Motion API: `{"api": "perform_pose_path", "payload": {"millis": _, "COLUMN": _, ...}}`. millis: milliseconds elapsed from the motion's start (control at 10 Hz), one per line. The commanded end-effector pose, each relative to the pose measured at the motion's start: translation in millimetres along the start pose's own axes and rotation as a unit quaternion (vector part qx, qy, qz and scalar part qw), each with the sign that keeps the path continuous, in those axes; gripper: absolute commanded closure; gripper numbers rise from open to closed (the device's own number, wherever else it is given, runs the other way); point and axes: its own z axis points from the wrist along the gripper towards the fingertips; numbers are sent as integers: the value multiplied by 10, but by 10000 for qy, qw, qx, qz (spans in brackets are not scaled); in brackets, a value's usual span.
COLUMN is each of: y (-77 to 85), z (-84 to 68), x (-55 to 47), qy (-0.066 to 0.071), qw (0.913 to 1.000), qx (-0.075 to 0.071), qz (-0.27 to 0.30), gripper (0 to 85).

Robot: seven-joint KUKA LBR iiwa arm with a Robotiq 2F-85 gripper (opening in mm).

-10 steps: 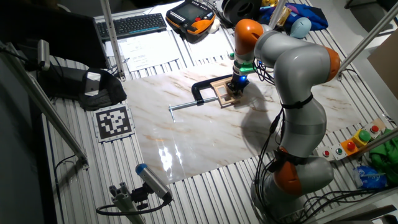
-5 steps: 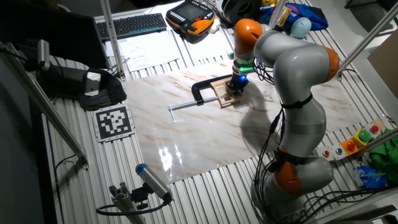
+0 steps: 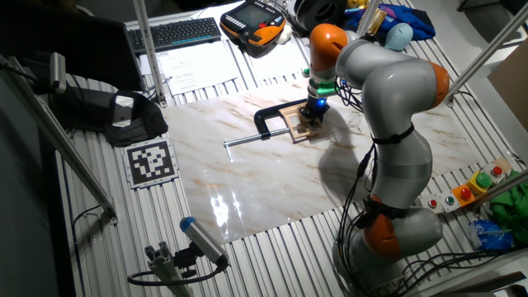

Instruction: Open a sliding window

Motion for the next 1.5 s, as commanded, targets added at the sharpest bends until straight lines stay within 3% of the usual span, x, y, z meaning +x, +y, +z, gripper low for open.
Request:
{"api": "perform_pose_path", "payload": {"millis": 0, "y": -7, "z": -6, "x": 18, "qy": -1, "qw": 10000, "qx": 15, "qz": 4, "gripper": 850}}
{"api": "perform_pose_path", "payload": {"millis": 1400, "y": 14, "z": 23, "x": -56, "qy": -86, "qw": 10000, "qx": 20, "qz": 13, "gripper": 850}}
